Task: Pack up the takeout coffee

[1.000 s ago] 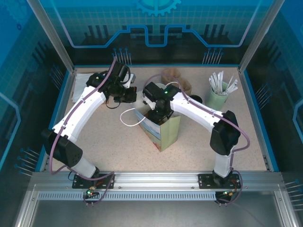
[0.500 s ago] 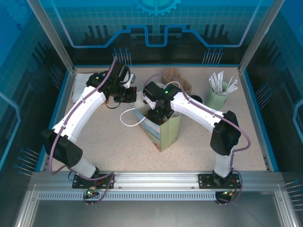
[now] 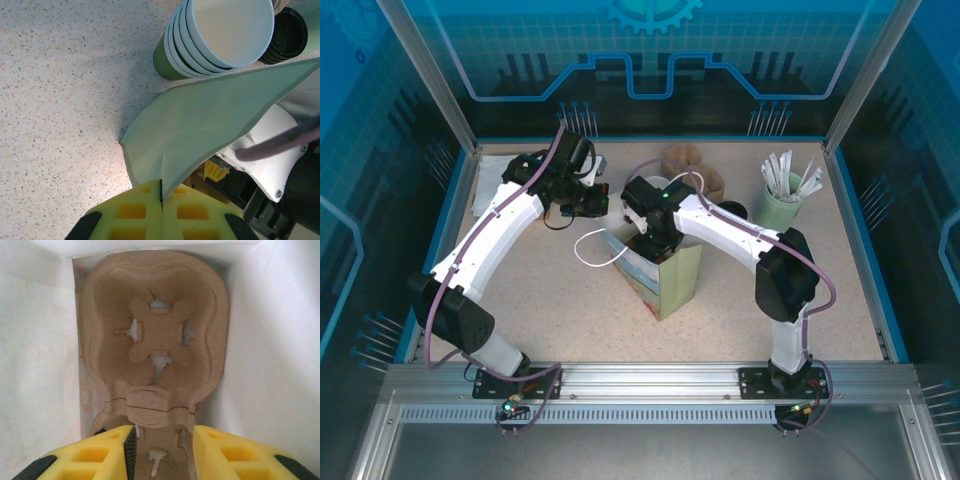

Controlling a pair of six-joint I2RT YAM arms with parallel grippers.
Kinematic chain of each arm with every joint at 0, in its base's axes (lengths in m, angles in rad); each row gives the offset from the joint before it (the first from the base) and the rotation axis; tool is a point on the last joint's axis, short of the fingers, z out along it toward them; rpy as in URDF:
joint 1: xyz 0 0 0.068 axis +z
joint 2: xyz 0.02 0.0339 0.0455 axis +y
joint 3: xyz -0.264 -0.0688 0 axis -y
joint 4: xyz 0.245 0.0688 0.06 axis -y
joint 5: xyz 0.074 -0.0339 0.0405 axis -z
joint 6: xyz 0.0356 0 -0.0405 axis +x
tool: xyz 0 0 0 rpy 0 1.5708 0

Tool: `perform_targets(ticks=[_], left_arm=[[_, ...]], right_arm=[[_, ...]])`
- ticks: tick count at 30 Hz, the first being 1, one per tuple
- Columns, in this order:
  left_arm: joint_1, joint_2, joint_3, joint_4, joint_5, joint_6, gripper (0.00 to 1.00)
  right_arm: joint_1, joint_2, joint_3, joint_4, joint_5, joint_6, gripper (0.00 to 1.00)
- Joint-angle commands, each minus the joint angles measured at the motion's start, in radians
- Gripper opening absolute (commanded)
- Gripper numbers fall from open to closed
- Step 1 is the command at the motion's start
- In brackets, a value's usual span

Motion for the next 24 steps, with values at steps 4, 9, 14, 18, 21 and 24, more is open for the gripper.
perform_targets(ticks=[4,9,14,18,21,24], left_arm=[[-0.007,-0.010,0.003,-0.037,0.012,-0.007,0.02],[-0.006,-0.007,0.007,-0.040,0.014,-0.006,0.02],[-0.006,-0.005,0.009,-0.040,0.015,-0.006,0.02],[-0.006,-0.003,0.010,-0.042,0.015,-0.007,0.02],[-0.006,-0.002,0.011,-0.042,0.015,-0.005,0.02],[-0.007,-0.003,0.011,-0.042,0.015,-0.007,0.02]], right_arm=[[-0.018,0.034,-0.008,0.010,-0.014,-0.016,0.37],[-0.020,0.041,-0.004,0.012,-0.017,-0.019,0.37],[-0.022,0.043,-0.003,0.014,-0.020,-0.023,0.37],[-0.023,0.046,0.000,0.015,-0.020,-0.023,0.37],[-0.023,0.047,0.001,0.015,-0.018,-0.026,0.37],[-0.024,0.049,0.003,0.016,-0.016,-0.027,0.37]])
